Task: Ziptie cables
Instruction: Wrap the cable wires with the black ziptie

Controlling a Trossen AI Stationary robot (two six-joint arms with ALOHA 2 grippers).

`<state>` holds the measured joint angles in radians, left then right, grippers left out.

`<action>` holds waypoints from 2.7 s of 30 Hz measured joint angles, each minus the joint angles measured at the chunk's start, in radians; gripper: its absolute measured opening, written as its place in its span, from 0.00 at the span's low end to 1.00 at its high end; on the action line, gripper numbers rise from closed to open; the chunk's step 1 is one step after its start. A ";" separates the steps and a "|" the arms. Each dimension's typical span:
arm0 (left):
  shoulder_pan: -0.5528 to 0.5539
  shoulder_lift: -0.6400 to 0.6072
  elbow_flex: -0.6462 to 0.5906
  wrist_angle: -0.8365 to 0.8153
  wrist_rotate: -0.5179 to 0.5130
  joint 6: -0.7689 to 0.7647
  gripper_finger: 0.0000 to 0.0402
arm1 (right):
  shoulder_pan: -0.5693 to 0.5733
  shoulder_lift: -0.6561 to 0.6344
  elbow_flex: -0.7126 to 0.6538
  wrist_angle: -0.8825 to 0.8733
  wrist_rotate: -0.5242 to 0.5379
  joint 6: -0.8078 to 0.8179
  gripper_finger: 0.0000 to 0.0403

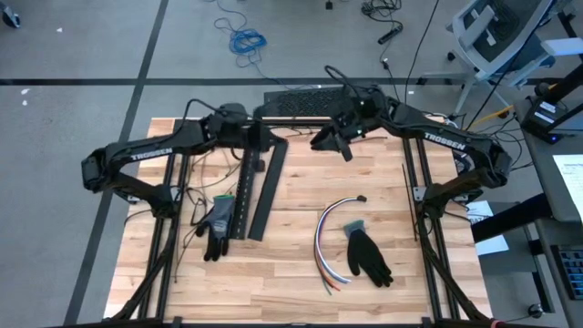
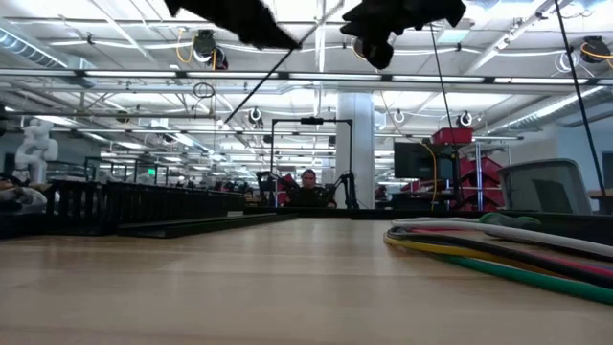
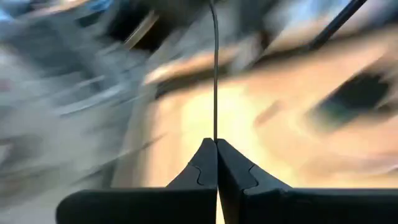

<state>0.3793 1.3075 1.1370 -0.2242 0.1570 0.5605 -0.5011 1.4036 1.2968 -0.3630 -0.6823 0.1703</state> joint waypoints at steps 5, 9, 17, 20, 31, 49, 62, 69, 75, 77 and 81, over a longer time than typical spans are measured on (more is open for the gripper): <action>-0.105 -0.001 0.000 0.000 -0.176 0.404 0.00 | -0.002 0.000 0.000 0.017 0.074 0.148 0.22; -0.224 0.018 0.001 -0.026 -0.272 0.750 0.00 | -0.009 0.001 0.000 0.014 0.125 0.210 0.22; -0.378 0.076 0.001 -0.067 -0.563 1.086 0.00 | -0.025 0.052 0.000 0.042 0.236 0.371 0.22; -0.403 0.084 0.000 0.056 -0.568 1.151 0.00 | -0.008 0.106 0.000 0.094 0.181 0.422 0.22; -0.456 0.072 0.000 0.025 -0.506 1.147 0.00 | 0.018 0.160 0.000 0.482 0.026 0.568 0.27; -0.431 0.077 0.000 0.067 -0.475 1.147 0.00 | 0.087 0.271 0.000 0.585 -0.063 0.622 0.46; -0.421 0.078 0.000 0.072 -0.460 1.113 0.00 | 0.115 0.275 0.000 0.729 -0.117 0.735 0.38; -0.419 0.078 0.000 0.082 -0.457 1.093 0.00 | 0.119 0.275 0.000 0.727 -0.099 0.704 0.02; -0.419 0.078 0.000 0.081 -0.450 0.889 0.00 | 0.119 0.275 0.000 0.727 -0.098 0.689 0.00; -0.419 0.078 0.000 0.079 -0.444 0.798 0.00 | 0.119 0.275 0.000 0.726 -0.098 0.681 0.00; -0.423 0.078 0.000 0.068 -0.405 0.633 0.00 | 0.108 0.275 0.000 0.716 -0.085 0.671 0.00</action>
<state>-0.0436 1.3856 1.1374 -0.1558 -0.2482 1.1940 -0.3932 1.6787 1.2972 0.3530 -0.7674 0.8414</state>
